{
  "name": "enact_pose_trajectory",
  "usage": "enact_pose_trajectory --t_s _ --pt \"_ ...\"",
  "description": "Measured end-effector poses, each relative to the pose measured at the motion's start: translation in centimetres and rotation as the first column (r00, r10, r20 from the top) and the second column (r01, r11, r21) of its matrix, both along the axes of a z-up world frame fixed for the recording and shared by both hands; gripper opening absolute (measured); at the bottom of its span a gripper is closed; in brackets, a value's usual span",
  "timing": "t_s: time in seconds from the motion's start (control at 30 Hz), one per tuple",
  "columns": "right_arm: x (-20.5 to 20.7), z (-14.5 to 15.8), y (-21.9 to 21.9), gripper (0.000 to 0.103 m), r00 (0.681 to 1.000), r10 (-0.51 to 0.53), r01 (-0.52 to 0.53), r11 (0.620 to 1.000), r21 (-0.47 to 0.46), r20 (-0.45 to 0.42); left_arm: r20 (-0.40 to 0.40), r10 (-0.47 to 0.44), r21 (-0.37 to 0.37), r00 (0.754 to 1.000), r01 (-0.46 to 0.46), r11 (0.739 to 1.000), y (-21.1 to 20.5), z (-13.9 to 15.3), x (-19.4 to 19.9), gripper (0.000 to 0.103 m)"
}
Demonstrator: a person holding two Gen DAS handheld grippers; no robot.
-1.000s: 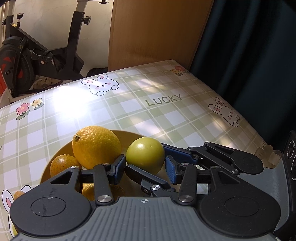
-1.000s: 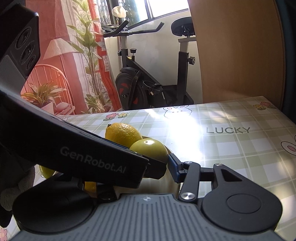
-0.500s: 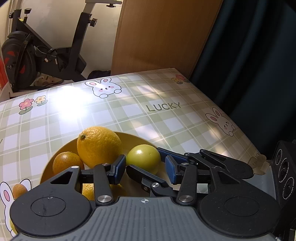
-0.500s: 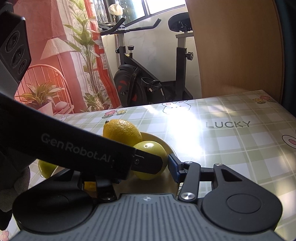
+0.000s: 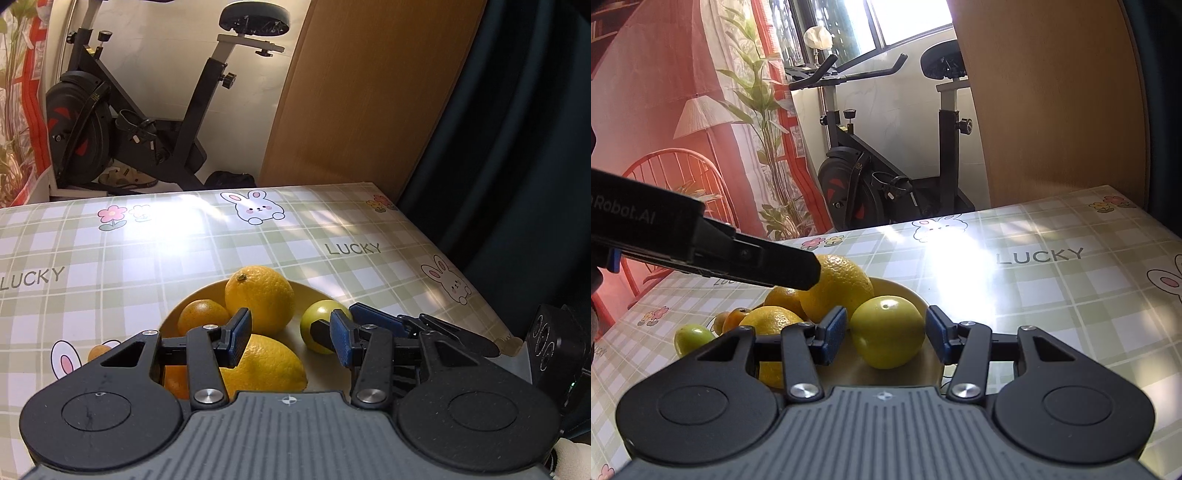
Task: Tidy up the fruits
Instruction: 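Move the left gripper to the green round fruit beside the kiwi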
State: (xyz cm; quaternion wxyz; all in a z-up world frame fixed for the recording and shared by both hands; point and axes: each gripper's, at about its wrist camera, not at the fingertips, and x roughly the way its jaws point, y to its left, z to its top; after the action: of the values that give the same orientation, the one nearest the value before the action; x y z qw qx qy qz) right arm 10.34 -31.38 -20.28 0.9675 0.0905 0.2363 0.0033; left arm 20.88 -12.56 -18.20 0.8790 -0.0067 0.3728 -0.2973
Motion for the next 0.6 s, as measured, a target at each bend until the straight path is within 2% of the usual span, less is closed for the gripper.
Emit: enact_pose_trajectory --t_s 0.2,0.6 --pt "-0.3 0.2 0.0 0.051 1.000 -0.008 0.008 1.000 -0.006 0.016 -0.018 0.100 -0.024 0.995 -0.101 0.995 3.4 0.0 -0.2 0.049" --pt "-1.9 0.6 0.4 0.051 0.995 -0.077 0.079 0.996 -0.039 0.063 -0.002 0.202 -0.081 0.979 -0.202 0.976 9.3 1.2 -0.7 0.048"
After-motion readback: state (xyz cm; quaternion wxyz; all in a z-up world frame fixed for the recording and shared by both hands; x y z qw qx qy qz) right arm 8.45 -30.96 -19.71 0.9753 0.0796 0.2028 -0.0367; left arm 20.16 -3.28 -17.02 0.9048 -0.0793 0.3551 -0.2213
